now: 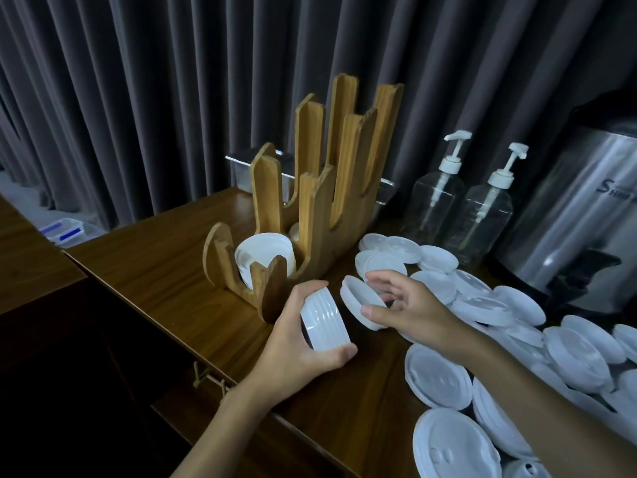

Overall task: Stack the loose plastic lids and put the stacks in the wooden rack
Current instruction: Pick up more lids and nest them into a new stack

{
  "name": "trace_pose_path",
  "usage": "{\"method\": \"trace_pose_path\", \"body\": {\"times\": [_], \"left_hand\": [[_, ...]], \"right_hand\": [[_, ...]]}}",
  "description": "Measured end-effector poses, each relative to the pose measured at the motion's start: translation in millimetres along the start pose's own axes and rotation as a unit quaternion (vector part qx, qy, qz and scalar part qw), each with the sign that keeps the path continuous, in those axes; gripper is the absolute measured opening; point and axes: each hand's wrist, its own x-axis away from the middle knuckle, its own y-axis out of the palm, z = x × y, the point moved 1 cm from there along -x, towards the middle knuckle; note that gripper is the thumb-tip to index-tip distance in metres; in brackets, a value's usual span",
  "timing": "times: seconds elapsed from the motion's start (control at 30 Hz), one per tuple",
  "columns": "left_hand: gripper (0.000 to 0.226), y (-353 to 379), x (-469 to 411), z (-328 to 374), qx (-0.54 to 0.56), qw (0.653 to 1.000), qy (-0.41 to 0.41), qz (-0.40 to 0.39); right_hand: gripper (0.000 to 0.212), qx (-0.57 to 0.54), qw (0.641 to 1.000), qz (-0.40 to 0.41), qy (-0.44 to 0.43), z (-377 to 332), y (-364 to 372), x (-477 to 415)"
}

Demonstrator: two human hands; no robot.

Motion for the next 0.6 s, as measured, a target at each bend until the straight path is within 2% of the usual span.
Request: {"method": "trace_pose_path", "body": {"times": [0.07,0.2,0.4,0.6], "left_hand": [[0.084,0.0,0.0,1.0,0.016,1.000,0.008,0.006],[0.084,0.5,-0.1,2.8,0.031,0.999,0.036,0.013],[0.083,4.2,1.4,7.9,0.053,0.997,0.054,0.025],[0.083,5.2,-0.7,19.3,0.022,0.997,0.071,0.013]], "right_hand": [[0.052,-0.059,0.998,-0.004,-0.006,-3.9,1.6,7.3],[0.064,-0.152,0.988,-0.036,-0.012,-12.9,9.8,18.1],[0.069,-0.166,0.983,-0.073,-0.016,-20.2,22.0,22.9],[0.073,-0.169,0.981,-0.093,-0.015,-26.2,12.4,29.1]]}}
